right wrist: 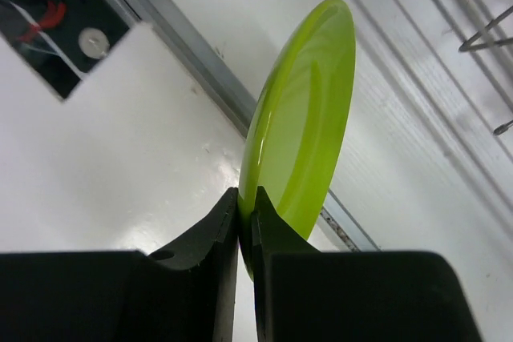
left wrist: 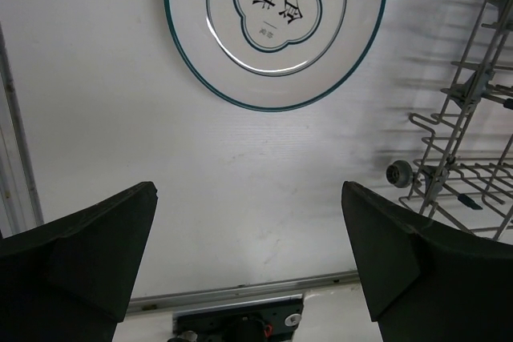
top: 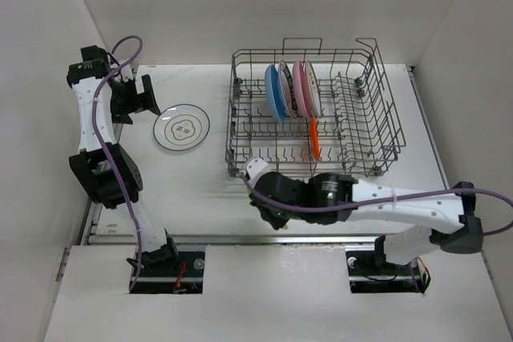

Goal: Unload the plates from the dish rack

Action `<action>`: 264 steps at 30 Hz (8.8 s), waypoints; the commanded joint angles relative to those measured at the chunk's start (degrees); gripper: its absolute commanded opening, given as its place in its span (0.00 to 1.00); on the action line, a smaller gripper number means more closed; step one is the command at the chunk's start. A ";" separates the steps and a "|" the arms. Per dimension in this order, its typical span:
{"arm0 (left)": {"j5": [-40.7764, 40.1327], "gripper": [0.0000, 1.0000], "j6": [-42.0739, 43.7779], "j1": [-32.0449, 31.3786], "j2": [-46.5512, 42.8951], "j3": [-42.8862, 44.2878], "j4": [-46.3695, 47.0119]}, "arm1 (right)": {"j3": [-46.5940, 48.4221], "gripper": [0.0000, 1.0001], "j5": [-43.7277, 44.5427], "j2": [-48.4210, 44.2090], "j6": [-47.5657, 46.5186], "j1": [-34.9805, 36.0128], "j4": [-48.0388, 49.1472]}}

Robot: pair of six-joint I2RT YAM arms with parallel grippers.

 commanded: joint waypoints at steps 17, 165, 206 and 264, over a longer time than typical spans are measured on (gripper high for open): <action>1.22 1.00 -2.43 0.26 -6.13 -3.27 0.28 | 22.43 0.23 19.88 44.44 14.63 3.36 -14.62; -1.74 1.00 1.71 -27.75 -5.81 16.75 -1.93 | 16.80 0.84 4.90 2.25 3.20 -40.04 4.04; -38.68 0.66 -15.87 -53.09 23.58 29.77 15.58 | 6.18 0.84 19.87 5.86 1.53 -64.68 12.55; 9.05 0.00 43.18 -16.71 -15.80 -20.83 -19.93 | 7.74 0.77 -14.96 4.00 -14.49 -48.50 15.01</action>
